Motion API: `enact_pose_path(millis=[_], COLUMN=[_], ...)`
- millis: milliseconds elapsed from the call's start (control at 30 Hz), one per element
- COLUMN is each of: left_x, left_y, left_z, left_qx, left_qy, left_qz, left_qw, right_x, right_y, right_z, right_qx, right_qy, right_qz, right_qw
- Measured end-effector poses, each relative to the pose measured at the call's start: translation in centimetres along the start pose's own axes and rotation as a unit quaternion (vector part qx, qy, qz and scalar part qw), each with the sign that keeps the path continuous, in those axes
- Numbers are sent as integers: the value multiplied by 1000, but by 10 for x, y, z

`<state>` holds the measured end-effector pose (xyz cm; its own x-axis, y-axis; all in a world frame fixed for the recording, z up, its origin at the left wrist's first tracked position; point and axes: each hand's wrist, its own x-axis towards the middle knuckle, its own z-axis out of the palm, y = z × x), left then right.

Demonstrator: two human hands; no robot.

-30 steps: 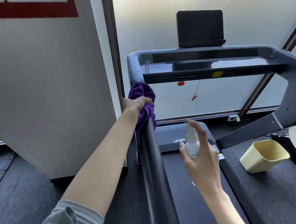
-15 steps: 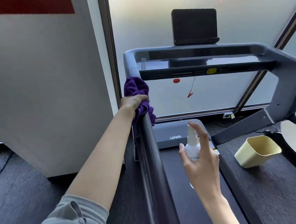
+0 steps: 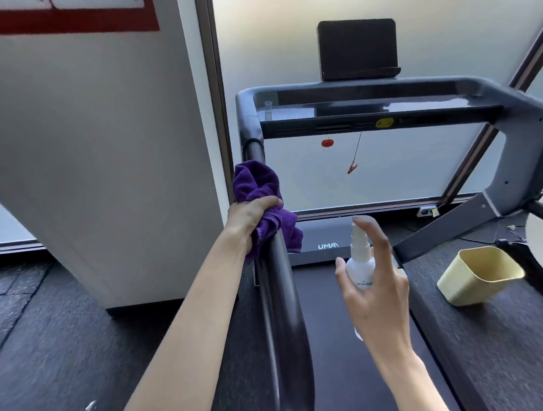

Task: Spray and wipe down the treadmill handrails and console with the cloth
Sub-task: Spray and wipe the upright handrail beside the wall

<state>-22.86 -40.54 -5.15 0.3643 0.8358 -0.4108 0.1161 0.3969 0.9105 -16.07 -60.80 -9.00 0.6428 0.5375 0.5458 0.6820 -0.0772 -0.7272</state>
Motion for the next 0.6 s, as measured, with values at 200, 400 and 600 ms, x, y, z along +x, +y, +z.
enact_pose_path(millis=[200, 400, 600], left_x=[-44, -95, -155], left_y=[-28, -56, -88], left_z=[-12, -17, -22], left_qx=[-69, -110, -60], left_qy=[-81, -110, -43], left_qz=[-47, -62, 44], left_qw=[993, 986, 996], right_x=[-22, -44, -60], right_y=[-9, -16, -19], right_z=[-15, -26, -35], right_qx=[10, 20, 35], right_qy=[-4, -32, -49], right_qz=[-18, -17, -26], right_qw=[1000, 999, 998])
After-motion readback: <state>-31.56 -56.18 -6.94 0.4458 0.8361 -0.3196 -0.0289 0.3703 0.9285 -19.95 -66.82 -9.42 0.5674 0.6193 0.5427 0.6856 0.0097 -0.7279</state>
